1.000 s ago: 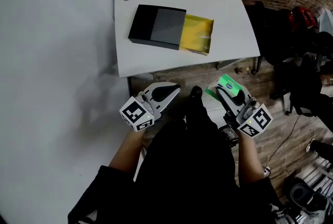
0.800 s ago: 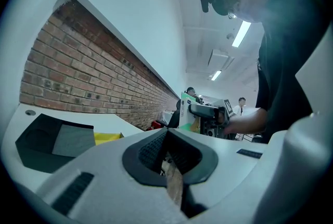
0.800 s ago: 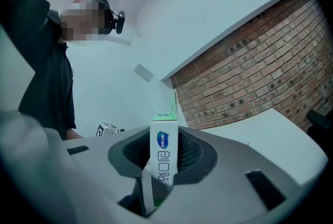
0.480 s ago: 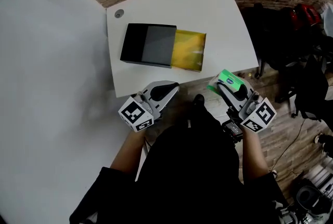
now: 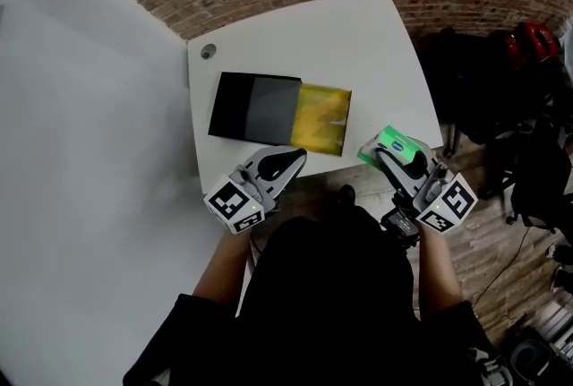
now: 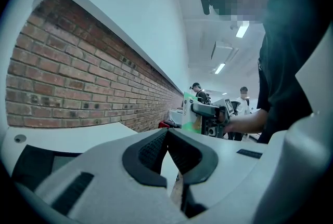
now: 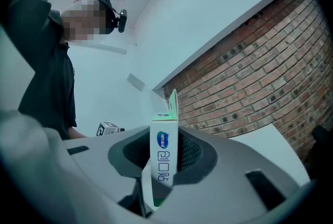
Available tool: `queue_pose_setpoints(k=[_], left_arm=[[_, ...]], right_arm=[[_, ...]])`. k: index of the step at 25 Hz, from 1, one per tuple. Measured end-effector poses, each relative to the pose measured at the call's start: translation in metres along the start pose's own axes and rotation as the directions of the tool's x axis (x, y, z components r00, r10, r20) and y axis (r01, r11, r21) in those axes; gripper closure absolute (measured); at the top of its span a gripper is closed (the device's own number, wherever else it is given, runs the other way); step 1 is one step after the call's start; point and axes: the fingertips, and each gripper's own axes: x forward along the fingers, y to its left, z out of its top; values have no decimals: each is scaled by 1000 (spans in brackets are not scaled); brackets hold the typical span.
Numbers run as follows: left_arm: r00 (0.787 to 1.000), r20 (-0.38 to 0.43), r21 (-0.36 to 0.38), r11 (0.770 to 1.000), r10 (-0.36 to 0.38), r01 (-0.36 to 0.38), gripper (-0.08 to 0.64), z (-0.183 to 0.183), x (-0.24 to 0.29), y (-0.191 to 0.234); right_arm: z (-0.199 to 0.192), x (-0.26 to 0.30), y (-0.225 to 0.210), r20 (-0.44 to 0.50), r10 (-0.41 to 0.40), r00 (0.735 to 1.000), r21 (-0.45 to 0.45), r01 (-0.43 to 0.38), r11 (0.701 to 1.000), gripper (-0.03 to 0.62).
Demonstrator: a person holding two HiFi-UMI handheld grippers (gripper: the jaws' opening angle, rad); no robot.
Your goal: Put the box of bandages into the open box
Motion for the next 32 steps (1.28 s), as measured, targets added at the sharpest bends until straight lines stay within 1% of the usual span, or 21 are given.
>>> queue_pose_setpoints(k=[7, 13, 18, 24, 28, 32], left_arm=[[1000, -15, 4, 1000, -8, 8, 545, 7, 21, 21], [999, -33, 8, 1000, -11, 11, 545, 15, 24, 54], [996, -59, 5, 998, -61, 61, 545, 11, 26, 86], [990, -71, -28, 993, -119, 117, 545, 4, 26, 121], [986, -91, -52, 989, -141, 137, 545, -2, 30, 133], [980, -112, -68, 985, -164, 157, 545, -11, 33, 141]], right_arm=[[6, 4, -25, 21, -16, 1000, 12, 16, 1000, 497], [0, 23, -39, 13, -46, 999, 43, 45, 998, 498], [-11, 49, -52, -4, -104, 995, 74, 104, 992, 497], [-25, 83, -66, -22, -156, 987, 155, 158, 975, 499], [-41, 97, -81, -75, -176, 982, 214, 188, 958, 499], [-68, 112, -92, -142, -177, 974, 301, 213, 930, 499]])
